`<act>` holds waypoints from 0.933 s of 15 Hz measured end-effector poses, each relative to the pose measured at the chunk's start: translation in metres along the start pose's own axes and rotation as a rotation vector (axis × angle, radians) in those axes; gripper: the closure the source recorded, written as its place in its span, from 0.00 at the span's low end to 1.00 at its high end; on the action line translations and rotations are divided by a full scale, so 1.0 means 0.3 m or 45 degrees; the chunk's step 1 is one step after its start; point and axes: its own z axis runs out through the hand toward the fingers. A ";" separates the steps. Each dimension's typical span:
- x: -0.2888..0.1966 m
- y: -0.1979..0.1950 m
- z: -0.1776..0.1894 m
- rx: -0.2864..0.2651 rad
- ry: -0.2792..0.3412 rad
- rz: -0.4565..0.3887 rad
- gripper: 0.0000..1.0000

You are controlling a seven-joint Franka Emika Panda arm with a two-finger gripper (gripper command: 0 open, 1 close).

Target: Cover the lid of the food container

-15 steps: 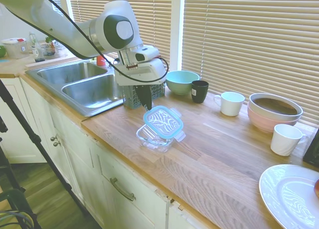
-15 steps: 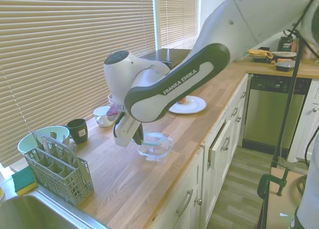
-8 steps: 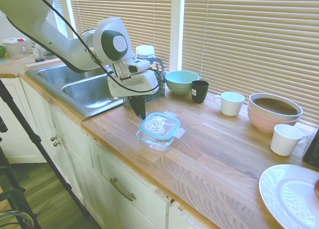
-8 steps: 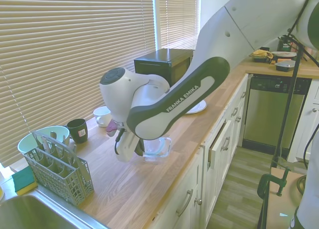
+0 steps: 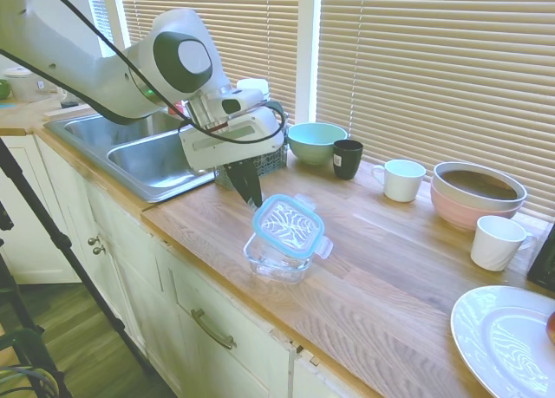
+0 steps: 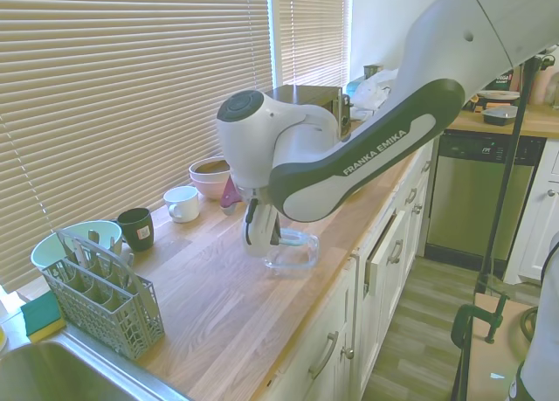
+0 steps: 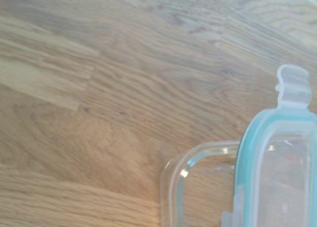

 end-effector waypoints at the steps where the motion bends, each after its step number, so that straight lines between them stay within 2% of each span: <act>1: -0.008 -0.001 0.017 -0.020 0.009 -0.024 1.00; 6: -0.018 -0.012 0.074 -0.078 0.044 -0.070 1.00; 14: -0.102 -0.033 0.136 -0.123 0.040 -0.109 1.00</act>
